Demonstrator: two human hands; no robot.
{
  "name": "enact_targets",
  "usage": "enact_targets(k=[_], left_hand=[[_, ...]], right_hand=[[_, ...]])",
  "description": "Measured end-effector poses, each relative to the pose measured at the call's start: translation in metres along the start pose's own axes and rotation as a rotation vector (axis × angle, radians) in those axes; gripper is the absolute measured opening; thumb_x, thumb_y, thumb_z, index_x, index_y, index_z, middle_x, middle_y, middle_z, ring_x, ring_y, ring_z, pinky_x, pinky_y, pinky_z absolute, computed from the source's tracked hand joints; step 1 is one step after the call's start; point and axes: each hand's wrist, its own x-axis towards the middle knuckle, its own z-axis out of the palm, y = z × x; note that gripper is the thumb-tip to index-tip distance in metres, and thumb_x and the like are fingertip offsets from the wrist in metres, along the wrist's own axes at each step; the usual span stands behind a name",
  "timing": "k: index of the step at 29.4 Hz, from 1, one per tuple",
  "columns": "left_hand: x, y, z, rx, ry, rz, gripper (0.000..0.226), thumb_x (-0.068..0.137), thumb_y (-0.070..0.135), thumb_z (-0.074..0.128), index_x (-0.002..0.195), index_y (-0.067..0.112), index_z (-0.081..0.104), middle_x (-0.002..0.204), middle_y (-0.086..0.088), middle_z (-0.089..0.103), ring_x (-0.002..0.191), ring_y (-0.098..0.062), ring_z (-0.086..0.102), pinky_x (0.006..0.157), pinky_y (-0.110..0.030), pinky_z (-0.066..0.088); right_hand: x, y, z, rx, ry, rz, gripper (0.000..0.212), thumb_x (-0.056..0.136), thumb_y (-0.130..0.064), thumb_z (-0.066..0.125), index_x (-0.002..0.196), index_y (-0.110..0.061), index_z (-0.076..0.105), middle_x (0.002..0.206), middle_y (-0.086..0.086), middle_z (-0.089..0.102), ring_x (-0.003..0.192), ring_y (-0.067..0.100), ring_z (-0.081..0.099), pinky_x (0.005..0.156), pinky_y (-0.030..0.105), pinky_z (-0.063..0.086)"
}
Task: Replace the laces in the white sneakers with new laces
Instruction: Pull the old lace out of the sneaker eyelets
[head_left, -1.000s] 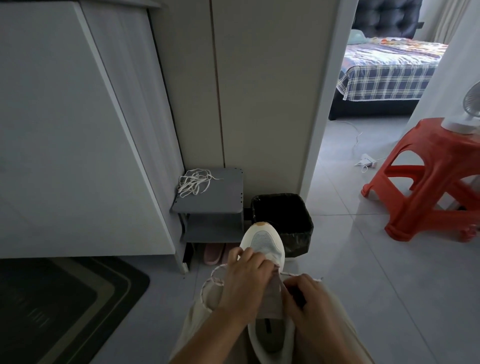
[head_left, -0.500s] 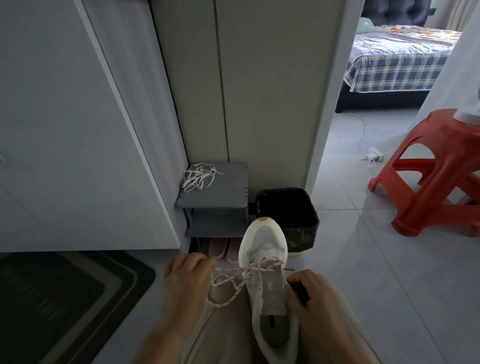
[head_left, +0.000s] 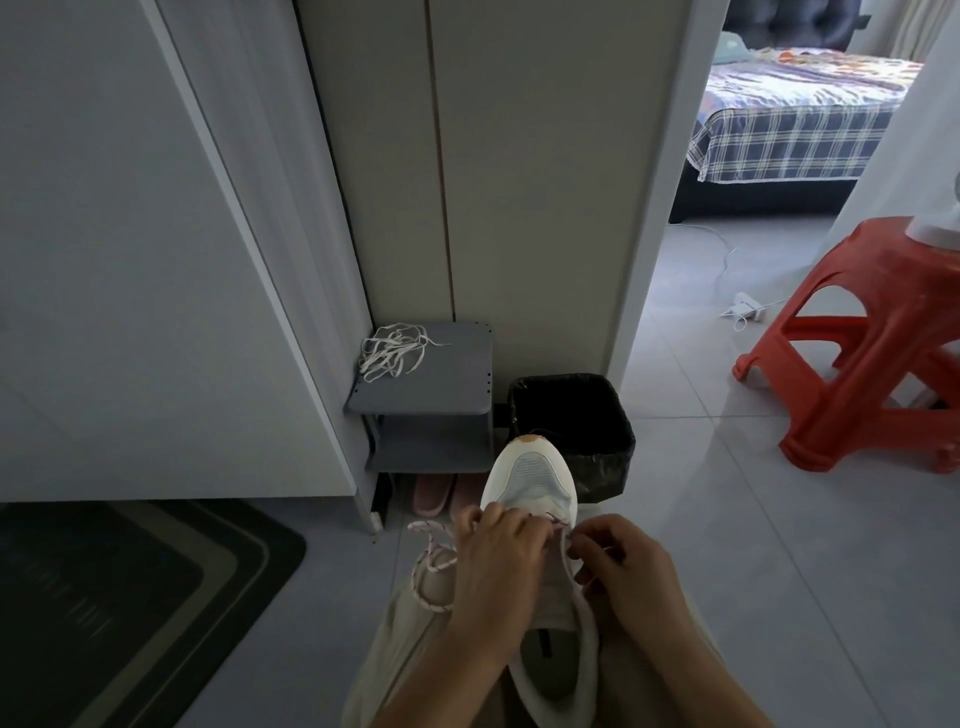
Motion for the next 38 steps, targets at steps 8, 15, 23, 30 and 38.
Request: enact_targets(k=[8, 15, 23, 30, 38], left_hand=[[0.006, -0.002, 0.009, -0.037, -0.013, -0.057, 0.02, 0.059, 0.037, 0.083, 0.072, 0.034, 0.068, 0.066, 0.019, 0.054, 0.07, -0.004, 0.051, 0.076, -0.021, 0.033], [0.009, -0.004, 0.02, -0.097, 0.07, -0.071, 0.019, 0.077, 0.038, 0.049, 0.072, 0.031, 0.067, 0.068, 0.018, 0.054, 0.077, -0.001, 0.037, 0.079, -0.02, 0.026], [0.011, -0.004, 0.024, -0.195, 0.092, -0.138, 0.014, 0.077, 0.037, 0.055, 0.073, 0.032, 0.066, 0.073, 0.019, 0.055, 0.079, 0.001, 0.039, 0.08, -0.014, 0.024], [0.003, -0.005, 0.026, -0.173, 0.095, -0.147, 0.013, 0.079, 0.037, 0.052, 0.077, 0.032, 0.064, 0.077, 0.02, 0.055, 0.08, 0.002, 0.04, 0.081, -0.012, 0.027], [0.004, -0.001, 0.027, -0.145, 0.076, -0.126, 0.009, 0.075, 0.033, 0.067, 0.083, 0.033, 0.071, 0.073, 0.019, 0.06, 0.074, -0.002, 0.052, 0.073, -0.022, 0.043]], right_hand=[[0.011, 0.005, -0.001, -0.101, -0.012, -0.053, 0.018, 0.091, -0.021, 0.055, 0.074, -0.02, 0.059, 0.065, -0.005, 0.062, 0.051, 0.005, 0.055, 0.052, 0.012, 0.045], [0.022, 0.001, -0.016, -0.188, -0.147, -0.197, 0.027, 0.093, -0.014, 0.051, 0.07, -0.027, 0.057, 0.063, -0.008, 0.058, 0.059, -0.002, 0.056, 0.058, 0.011, 0.044], [0.017, 0.013, -0.003, -0.336, -0.024, -0.377, 0.017, 0.088, -0.009, 0.058, 0.079, -0.024, 0.059, 0.077, -0.022, 0.054, 0.064, -0.004, 0.055, 0.07, 0.003, 0.042], [0.017, 0.0, -0.019, -0.078, -0.171, -0.083, 0.017, 0.093, -0.014, 0.051, 0.081, -0.016, 0.062, 0.074, -0.001, 0.068, 0.057, -0.002, 0.059, 0.057, 0.007, 0.044], [0.014, 0.017, -0.005, -0.417, 0.064, -0.378, 0.011, 0.09, -0.016, 0.056, 0.084, -0.023, 0.062, 0.08, -0.011, 0.06, 0.064, -0.003, 0.052, 0.064, 0.0, 0.04]])
